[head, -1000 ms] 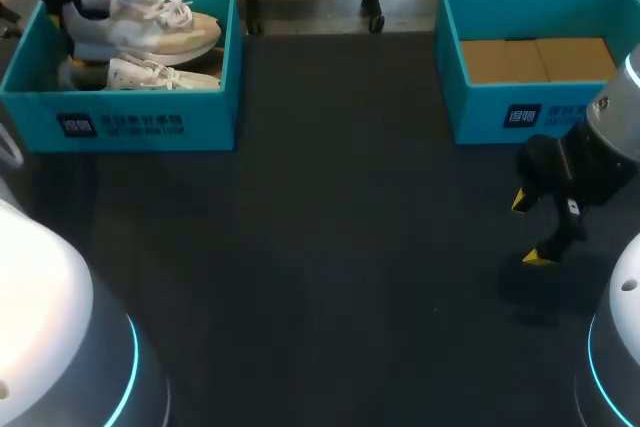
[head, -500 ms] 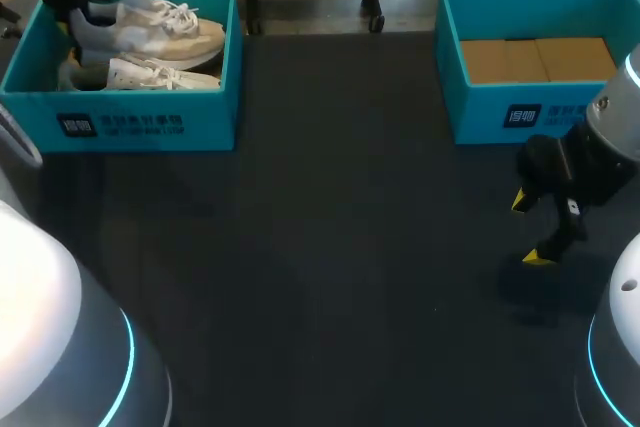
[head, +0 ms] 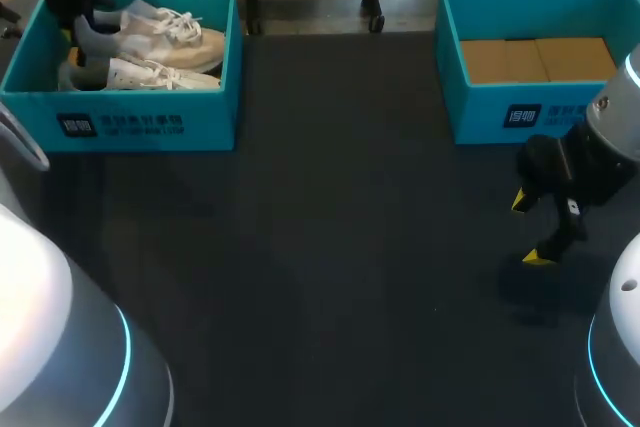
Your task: Take the shoe out of the shoebox, open the shoe tongue, remove and reinsert the insole, then place the shoe into the shoebox
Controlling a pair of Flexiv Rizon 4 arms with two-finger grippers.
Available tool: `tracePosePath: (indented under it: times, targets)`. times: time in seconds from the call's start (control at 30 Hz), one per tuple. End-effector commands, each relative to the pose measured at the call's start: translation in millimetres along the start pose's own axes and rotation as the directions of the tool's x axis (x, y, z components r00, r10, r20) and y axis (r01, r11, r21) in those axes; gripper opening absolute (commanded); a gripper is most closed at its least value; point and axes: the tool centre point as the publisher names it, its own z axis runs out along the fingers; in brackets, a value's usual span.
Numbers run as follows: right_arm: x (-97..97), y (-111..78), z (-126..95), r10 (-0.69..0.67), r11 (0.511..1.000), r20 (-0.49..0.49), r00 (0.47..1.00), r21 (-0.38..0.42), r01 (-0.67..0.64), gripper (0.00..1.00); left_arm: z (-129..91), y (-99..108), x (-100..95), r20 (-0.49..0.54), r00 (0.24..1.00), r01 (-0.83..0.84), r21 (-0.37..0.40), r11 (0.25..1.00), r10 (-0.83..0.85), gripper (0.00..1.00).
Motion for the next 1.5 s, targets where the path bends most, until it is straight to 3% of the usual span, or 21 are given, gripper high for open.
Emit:
tracePosePath:
  times: [0.03, 0.3, 0.53, 0.67, 0.7, 1.1, 1.5]
  targets:
    - [1.0, -0.1, 1, 0.0, 1.0, 0.002, 1.0, 0.002, 0.0, 1.0, 5, 9, 0.3, 0.004, 1.0, 0.003, 0.014, 1.0, -0.003, 0.22]
    - [1.0, -0.1, 1, 0.0, 1.0, 0.002, 1.0, 0.002, 0.0, 1.0, 10, 11, -0.8, 0.019, 1.0, 0.003, 0.021, 1.0, -0.003, 0.3]
    - [1.0, -0.1, 1, 0.0, 1.0, 0.002, 1.0, 0.002, 0.0, 1.0, 10, 12, -3.2, 0.026, 1.0, 0.0, 0.026, 1.0, -0.001, 0.48]
    - [1.0, -0.1, 1, 0.0, 1.0, 0.002, 1.0, 0.002, 0.0, 1.0, 2, 8, -2.9, 0.053, 0.999, -0.01, 0.021, 1.0, 0.008, 0.97]
    - [1.0, -0.1, 1, 0.0, 1.0, 0.002, 1.0, 0.002, 0.0, 1.0, -2, 6, -2.2, 0.061, 0.998, -0.01, 0.016, 1.0, 0.009, 1.0]
    - [1.0, -0.1, 1, 0.0, 1.0, 0.002, 1.0, 0.002, 0.0, 1.0, -62, -27, 5.4, 0.138, 0.99, -0.022, -0.06, 0.998, 0.03, 1.0]
    - [1.0, -0.1, 1, 0.0, 1.0, 0.002, 1.0, 0.002, 0.0, 1.0, -99, -92, 9.2, 0.126, 0.99, -0.056, -0.059, 0.997, 0.063, 1.0]
